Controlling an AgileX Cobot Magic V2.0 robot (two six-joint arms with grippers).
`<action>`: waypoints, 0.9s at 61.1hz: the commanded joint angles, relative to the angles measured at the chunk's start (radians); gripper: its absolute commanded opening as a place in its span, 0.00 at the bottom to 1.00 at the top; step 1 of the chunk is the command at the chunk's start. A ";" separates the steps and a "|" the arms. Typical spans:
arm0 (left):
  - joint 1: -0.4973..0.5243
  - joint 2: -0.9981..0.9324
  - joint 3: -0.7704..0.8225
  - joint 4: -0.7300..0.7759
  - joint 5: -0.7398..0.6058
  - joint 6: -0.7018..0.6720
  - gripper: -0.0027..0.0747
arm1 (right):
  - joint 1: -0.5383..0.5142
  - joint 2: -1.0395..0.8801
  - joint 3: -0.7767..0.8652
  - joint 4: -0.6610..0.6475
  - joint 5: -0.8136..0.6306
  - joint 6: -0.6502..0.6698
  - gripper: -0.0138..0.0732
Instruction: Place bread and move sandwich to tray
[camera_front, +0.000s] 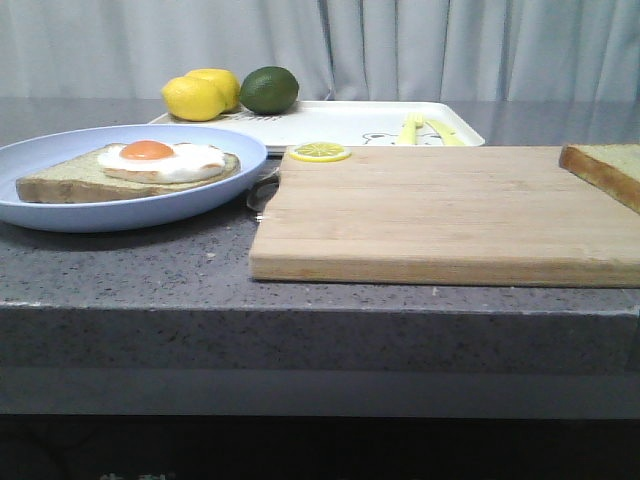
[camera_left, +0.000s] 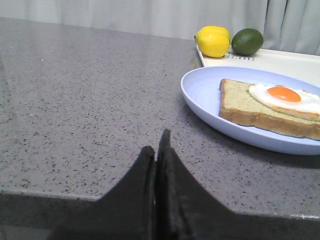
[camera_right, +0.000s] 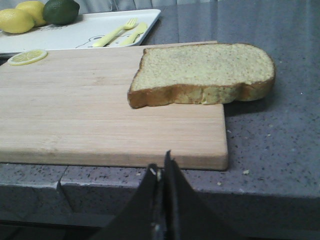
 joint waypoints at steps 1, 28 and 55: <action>0.002 -0.022 0.002 -0.007 -0.077 -0.009 0.01 | -0.002 -0.012 -0.003 0.002 -0.073 -0.002 0.09; 0.002 -0.022 0.002 -0.007 -0.077 -0.009 0.01 | -0.002 -0.012 -0.003 0.002 -0.073 -0.002 0.09; 0.002 -0.022 0.002 -0.007 -0.077 -0.009 0.01 | -0.002 -0.012 -0.003 0.003 -0.100 -0.002 0.09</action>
